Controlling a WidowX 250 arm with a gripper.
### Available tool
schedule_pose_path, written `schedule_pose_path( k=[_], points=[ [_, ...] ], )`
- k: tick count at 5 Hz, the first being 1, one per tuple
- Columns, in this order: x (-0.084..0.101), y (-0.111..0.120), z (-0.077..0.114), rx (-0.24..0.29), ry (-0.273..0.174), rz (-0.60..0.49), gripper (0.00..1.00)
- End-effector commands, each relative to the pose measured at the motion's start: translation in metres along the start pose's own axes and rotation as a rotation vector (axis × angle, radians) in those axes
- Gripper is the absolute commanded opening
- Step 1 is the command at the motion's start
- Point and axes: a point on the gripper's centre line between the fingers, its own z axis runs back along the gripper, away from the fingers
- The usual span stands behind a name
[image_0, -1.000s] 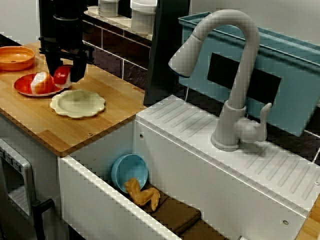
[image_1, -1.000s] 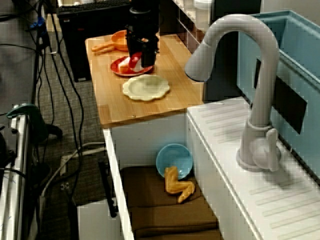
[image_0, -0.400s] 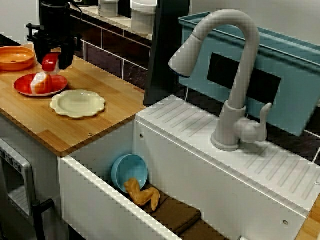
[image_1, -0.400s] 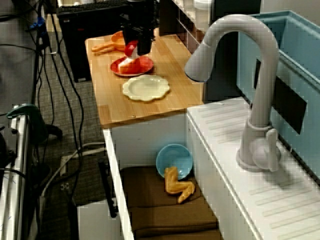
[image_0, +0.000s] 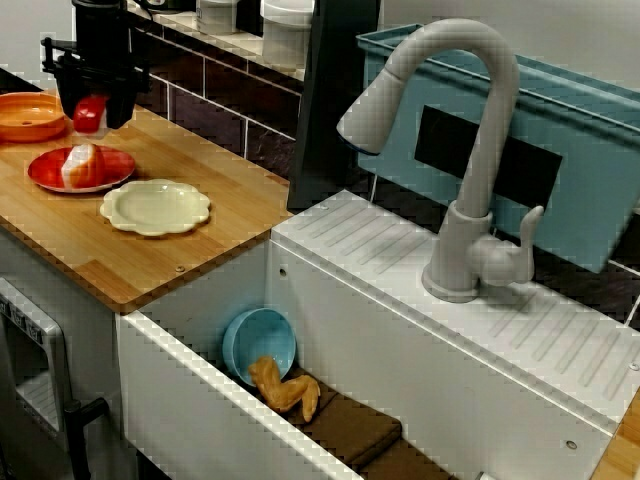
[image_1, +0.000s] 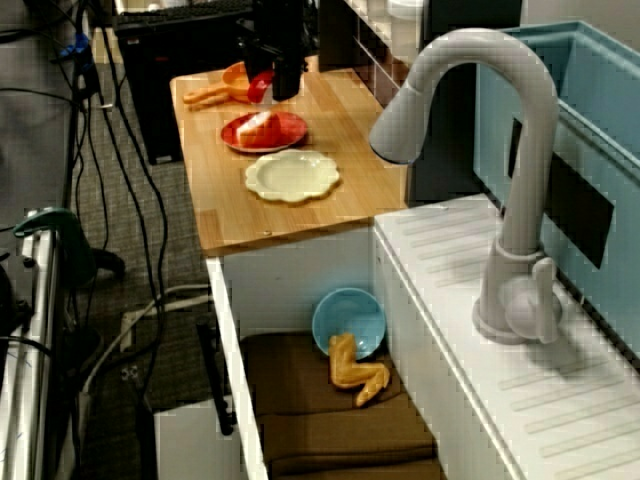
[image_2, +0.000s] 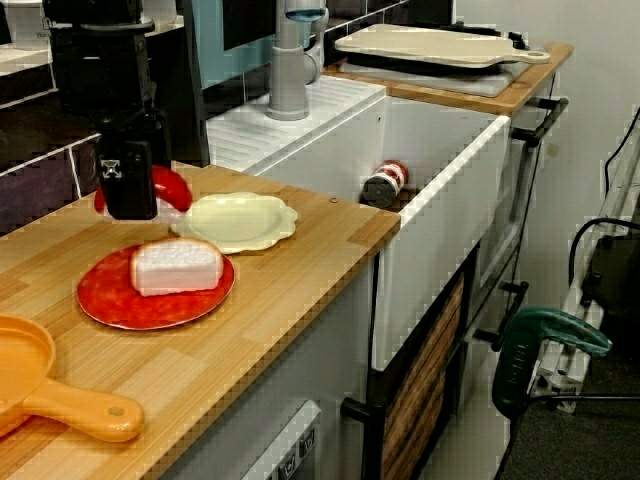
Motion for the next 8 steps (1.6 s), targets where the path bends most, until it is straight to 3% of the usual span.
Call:
schedule_pose_path(
  k=[1, 4, 7, 8],
  points=[
    [0.002, 0.039, 0.017, 0.020, -0.051, -0.031, 0.00],
    [0.000, 0.046, 0.004, 0.085, -0.043, -0.080, 0.00],
    [0.000, 0.058, -0.008, 0.097, -0.015, -0.048, 0.00],
    [0.002, 0.061, -0.009, 0.085, 0.013, -0.014, 1.00]
  ],
)
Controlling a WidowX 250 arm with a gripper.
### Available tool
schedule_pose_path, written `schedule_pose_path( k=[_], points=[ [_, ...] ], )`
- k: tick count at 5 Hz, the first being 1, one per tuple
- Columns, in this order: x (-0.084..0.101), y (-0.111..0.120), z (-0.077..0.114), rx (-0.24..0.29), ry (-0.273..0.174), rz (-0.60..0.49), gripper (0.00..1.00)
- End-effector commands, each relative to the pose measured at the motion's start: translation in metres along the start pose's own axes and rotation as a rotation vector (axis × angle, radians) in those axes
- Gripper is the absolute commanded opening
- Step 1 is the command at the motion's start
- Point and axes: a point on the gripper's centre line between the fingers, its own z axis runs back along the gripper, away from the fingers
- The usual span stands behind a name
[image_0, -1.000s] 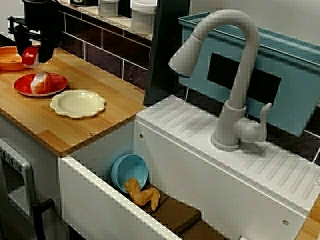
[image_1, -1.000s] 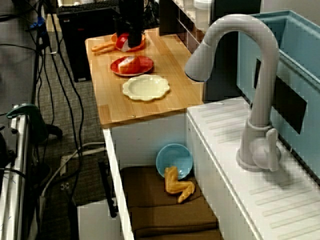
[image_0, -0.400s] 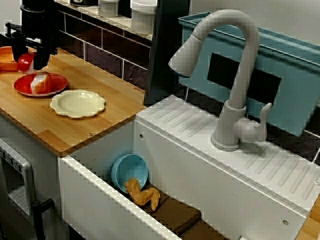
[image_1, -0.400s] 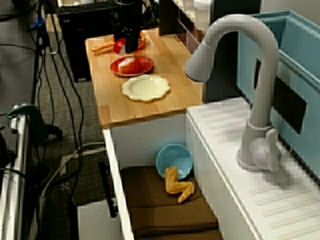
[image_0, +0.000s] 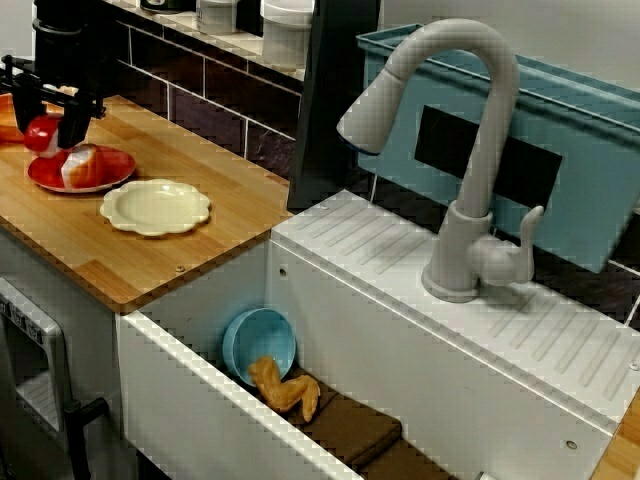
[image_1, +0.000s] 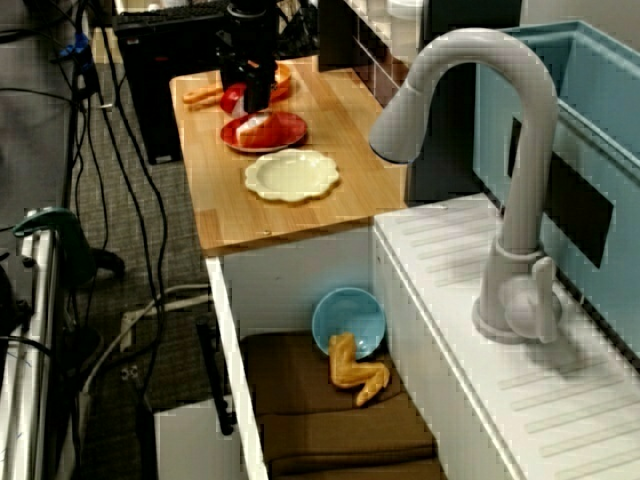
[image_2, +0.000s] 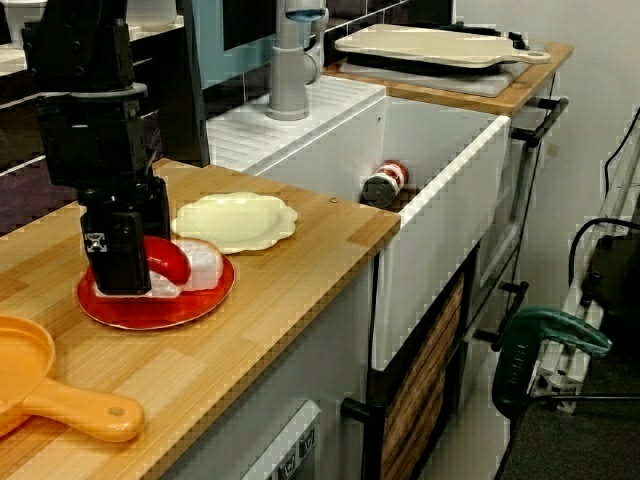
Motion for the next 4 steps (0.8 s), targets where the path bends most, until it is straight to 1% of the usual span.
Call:
schedule_pose_path(
  k=[1, 3, 4],
  points=[
    [0.007, 0.025, 0.020, -0.028, -0.017, 0.044, 1.00],
    [0.015, 0.030, 0.026, -0.062, 0.023, 0.066, 1.00],
    [0.016, 0.030, 0.033, -0.073, 0.023, 0.068, 1.00]
  ],
)
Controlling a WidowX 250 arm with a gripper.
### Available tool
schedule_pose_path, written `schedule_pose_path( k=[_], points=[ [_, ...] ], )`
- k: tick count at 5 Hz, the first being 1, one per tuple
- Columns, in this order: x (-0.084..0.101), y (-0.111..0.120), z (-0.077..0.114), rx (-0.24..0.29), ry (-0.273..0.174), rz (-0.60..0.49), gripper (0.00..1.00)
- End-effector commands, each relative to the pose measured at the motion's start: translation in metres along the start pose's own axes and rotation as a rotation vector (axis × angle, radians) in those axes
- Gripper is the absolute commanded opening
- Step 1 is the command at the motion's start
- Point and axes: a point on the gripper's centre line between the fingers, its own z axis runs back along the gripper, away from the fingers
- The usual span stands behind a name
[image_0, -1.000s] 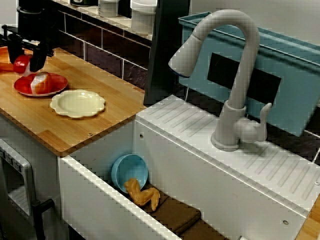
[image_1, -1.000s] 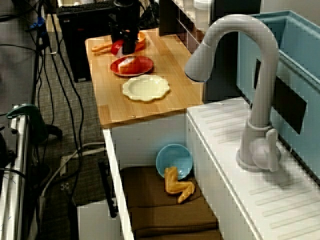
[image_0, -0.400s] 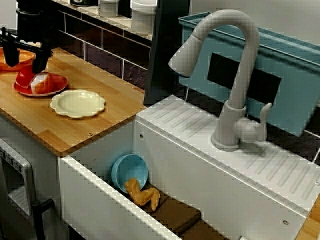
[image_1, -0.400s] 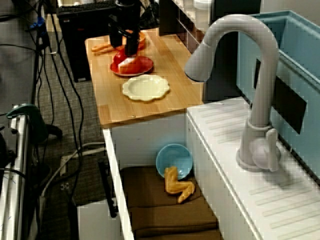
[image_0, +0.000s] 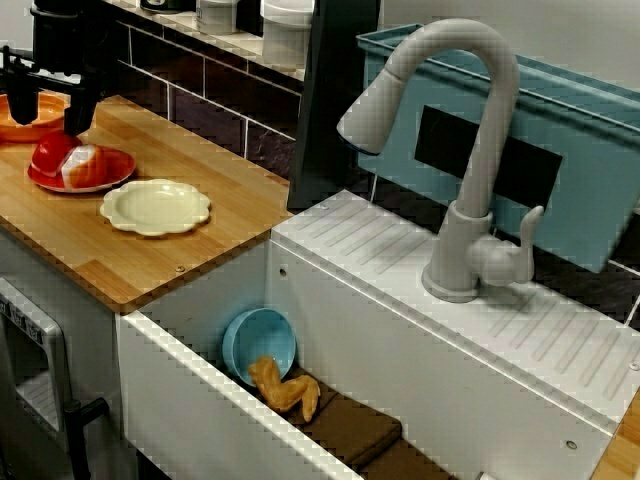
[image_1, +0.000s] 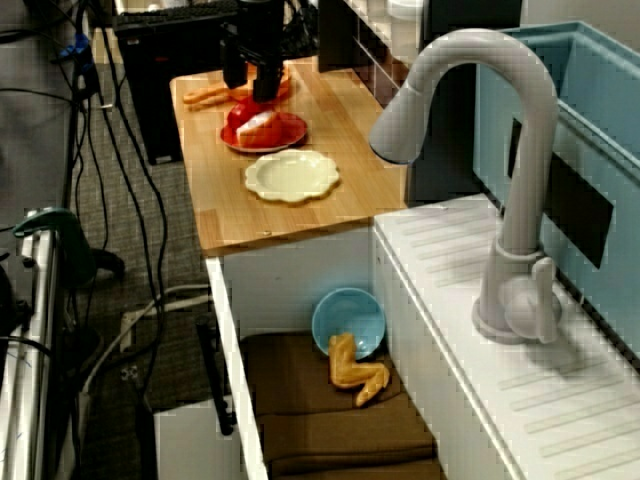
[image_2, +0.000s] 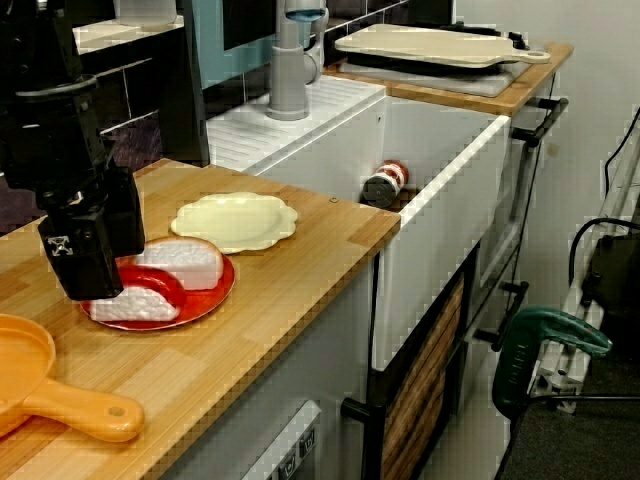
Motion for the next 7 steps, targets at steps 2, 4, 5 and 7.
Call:
schedule_pose_path(
  k=[2, 4, 5, 7],
  points=[
    [-0.002, 0.019, 0.038, -0.018, -0.136, -0.023, 1.00],
    [0.003, 0.007, 0.047, -0.019, -0.179, 0.006, 1.00],
    [0.000, -0.012, 0.057, -0.021, -0.187, 0.014, 1.00],
    [-0.006, -0.037, 0.059, -0.010, -0.197, 0.008, 1.00]
  ],
)
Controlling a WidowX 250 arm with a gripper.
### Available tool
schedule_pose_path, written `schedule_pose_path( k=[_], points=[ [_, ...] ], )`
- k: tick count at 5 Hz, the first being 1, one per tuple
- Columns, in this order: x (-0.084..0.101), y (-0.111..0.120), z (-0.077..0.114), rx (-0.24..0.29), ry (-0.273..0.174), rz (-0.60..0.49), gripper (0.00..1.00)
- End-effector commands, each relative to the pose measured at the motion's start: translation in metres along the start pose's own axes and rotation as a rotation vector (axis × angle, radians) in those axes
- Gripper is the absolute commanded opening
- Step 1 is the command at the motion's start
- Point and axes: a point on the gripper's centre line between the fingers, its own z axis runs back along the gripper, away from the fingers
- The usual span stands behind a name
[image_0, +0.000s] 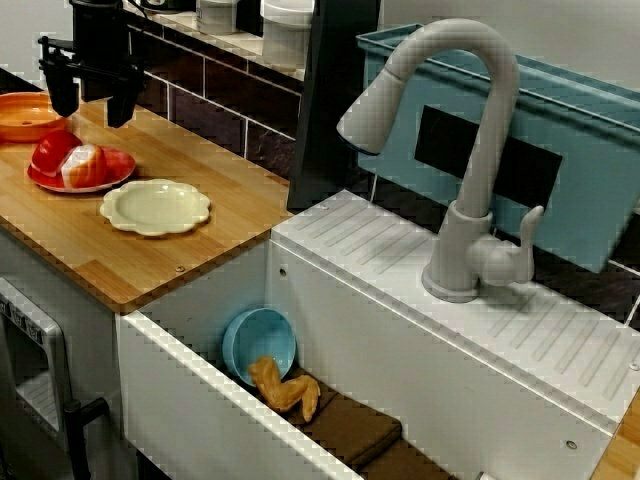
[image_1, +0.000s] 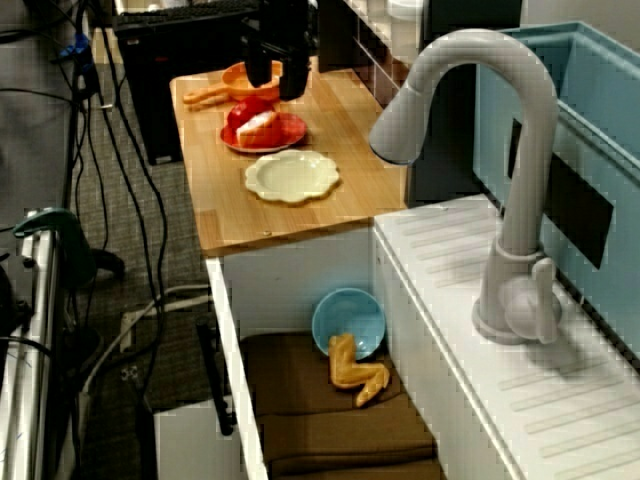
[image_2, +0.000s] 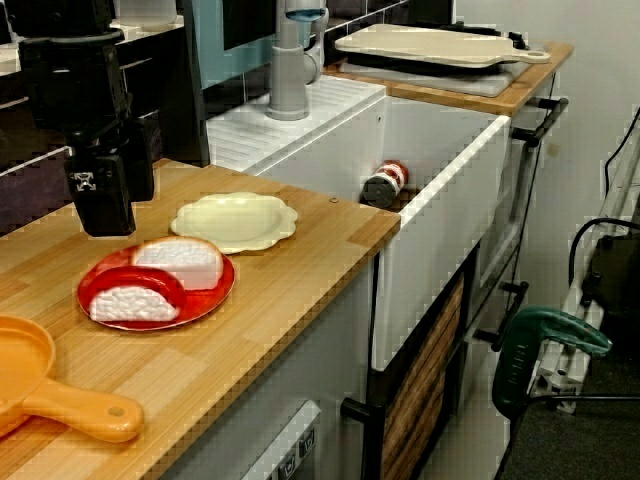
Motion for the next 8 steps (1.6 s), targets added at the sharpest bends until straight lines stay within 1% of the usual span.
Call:
schedule_pose_path(
  k=[1, 2, 3, 4, 5, 6, 7, 8],
  points=[
    [-0.006, -0.005, 0.045, 0.028, -0.142, -0.074, 1.00],
    [-0.013, -0.017, 0.043, 0.041, -0.147, -0.112, 1.00],
    [-0.021, -0.030, 0.044, 0.046, -0.174, -0.141, 1.00],
    [-0.034, -0.036, 0.047, 0.040, -0.193, -0.175, 1.00],
    [-0.042, -0.042, 0.046, 0.047, -0.204, -0.208, 1.00],
    [-0.048, -0.046, 0.042, 0.058, -0.219, -0.236, 1.00],
    [-0.057, -0.050, 0.033, 0.042, -0.220, -0.275, 1.00],
    [-0.070, -0.056, 0.021, 0.038, -0.216, -0.309, 1.00]
  ],
)
